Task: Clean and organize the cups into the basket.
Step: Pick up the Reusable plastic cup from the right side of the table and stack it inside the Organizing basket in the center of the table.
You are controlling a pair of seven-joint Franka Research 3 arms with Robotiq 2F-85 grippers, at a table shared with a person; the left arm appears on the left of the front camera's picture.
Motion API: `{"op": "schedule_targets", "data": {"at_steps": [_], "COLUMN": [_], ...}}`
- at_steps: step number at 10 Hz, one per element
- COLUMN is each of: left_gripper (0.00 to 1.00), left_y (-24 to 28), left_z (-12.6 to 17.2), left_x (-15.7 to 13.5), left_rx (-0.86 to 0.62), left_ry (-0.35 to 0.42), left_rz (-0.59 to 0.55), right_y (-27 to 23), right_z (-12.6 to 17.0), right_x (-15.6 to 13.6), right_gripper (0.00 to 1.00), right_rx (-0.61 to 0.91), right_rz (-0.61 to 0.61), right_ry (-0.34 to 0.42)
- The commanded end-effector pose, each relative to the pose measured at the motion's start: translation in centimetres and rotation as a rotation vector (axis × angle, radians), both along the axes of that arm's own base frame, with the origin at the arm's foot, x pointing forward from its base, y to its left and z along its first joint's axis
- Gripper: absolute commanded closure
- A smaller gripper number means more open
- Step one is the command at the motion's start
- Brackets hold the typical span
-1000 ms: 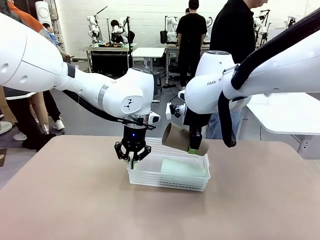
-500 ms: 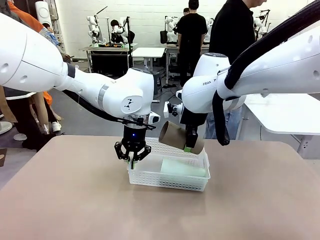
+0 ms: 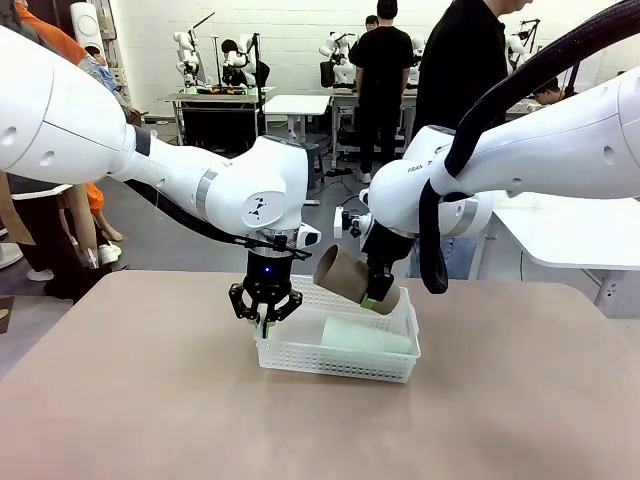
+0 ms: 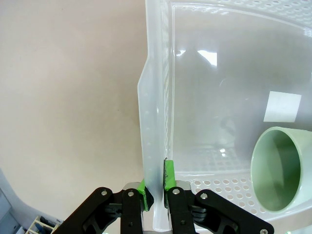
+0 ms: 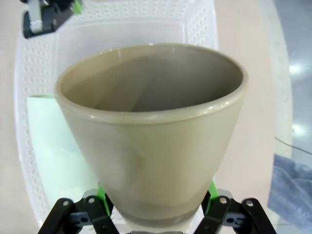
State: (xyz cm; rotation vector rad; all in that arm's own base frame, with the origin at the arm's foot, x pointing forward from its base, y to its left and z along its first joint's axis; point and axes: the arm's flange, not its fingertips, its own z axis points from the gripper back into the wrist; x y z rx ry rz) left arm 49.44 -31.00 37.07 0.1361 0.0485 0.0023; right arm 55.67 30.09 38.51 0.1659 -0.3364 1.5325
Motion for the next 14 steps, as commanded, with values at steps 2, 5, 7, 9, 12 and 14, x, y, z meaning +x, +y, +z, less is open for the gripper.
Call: {"op": "schedule_targets", "data": {"at_steps": [2, 5, 7, 9, 12, 14], "left_gripper": [1.00, 1.00, 1.00, 1.00, 1.00, 1.00], "left_y": [0.1, 0.1, 0.1, 0.1, 0.1, 0.1], "left_z": [-0.1, -0.1, -0.1, -0.1, -0.1, -0.1], "left_x": [0.0, 0.0, 0.0, 0.0, 0.0, 0.0], "left_rx": [0.003, 0.003, 0.003, 0.003, 0.003, 0.003], "left_ry": [0.001, 0.001, 0.001, 0.001, 0.001, 0.001], "left_rz": [-0.004, -0.004, -0.004, -0.004, -0.004, -0.004], "right_y": [-0.6, -1.1, -1.1, -1.3, -1.6, -1.4], "right_z": [-1.0, -1.9, -2.5, -3.3, -3.7, -3.5], "right_x": [1.1, 1.5, 1.8, 2.4, 2.6, 2.3], "right_gripper": [0.19, 0.19, 0.19, 0.19, 0.00, 0.00], "right_rx": [0.046, 0.007, -0.036, -0.078, -0.088, -0.084], "right_rz": [0.006, -0.026, -0.043, -0.094, -0.105, -0.100], "right_ry": [0.016, 0.048, 0.059, 0.066, 0.088, 0.081]}}
